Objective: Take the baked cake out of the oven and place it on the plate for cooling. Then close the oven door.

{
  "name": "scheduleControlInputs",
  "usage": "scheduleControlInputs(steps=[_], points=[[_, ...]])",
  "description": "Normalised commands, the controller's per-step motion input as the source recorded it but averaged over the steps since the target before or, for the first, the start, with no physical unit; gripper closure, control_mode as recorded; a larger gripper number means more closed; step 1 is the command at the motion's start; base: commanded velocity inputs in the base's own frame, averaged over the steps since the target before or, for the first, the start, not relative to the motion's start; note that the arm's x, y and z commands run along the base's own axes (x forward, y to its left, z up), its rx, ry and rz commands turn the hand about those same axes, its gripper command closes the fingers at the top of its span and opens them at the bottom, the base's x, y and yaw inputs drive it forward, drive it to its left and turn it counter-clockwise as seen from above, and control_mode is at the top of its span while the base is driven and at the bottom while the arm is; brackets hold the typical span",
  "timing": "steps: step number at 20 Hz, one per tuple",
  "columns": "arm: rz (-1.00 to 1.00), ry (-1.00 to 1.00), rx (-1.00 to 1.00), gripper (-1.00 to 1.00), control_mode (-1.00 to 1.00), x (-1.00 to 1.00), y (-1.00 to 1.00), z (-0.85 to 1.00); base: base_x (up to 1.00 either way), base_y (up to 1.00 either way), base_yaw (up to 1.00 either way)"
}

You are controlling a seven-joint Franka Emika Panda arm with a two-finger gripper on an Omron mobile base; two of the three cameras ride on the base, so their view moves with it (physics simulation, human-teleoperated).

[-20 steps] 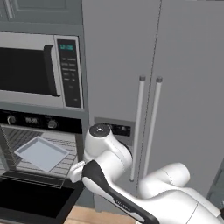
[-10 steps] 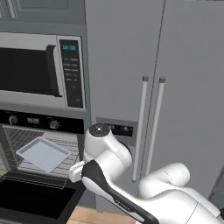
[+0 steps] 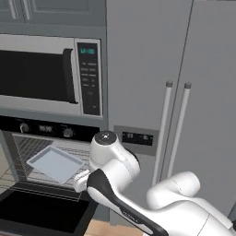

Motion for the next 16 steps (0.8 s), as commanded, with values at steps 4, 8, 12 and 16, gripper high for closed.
scheduleControlInputs(steps=[4, 8, 12, 16], points=[[0.0, 0.0, 0.0, -1.0, 1.0, 0.0, 0.0, 0.0, 0.05, 0.16, 0.0], [0.0, 0.0, 0.0, -1.0, 1.0, 0.0, 0.0, 0.0, -0.14, -0.28, 0.0], [0.0, 0.0, 0.0, -1.0, 1.0, 0.0, 0.0, 0.0, -0.1, -0.21, 0.0], [0.0, 0.0, 0.0, -1.0, 1.0, 0.0, 0.0, 0.0, 0.03, 0.11, 0.0]])
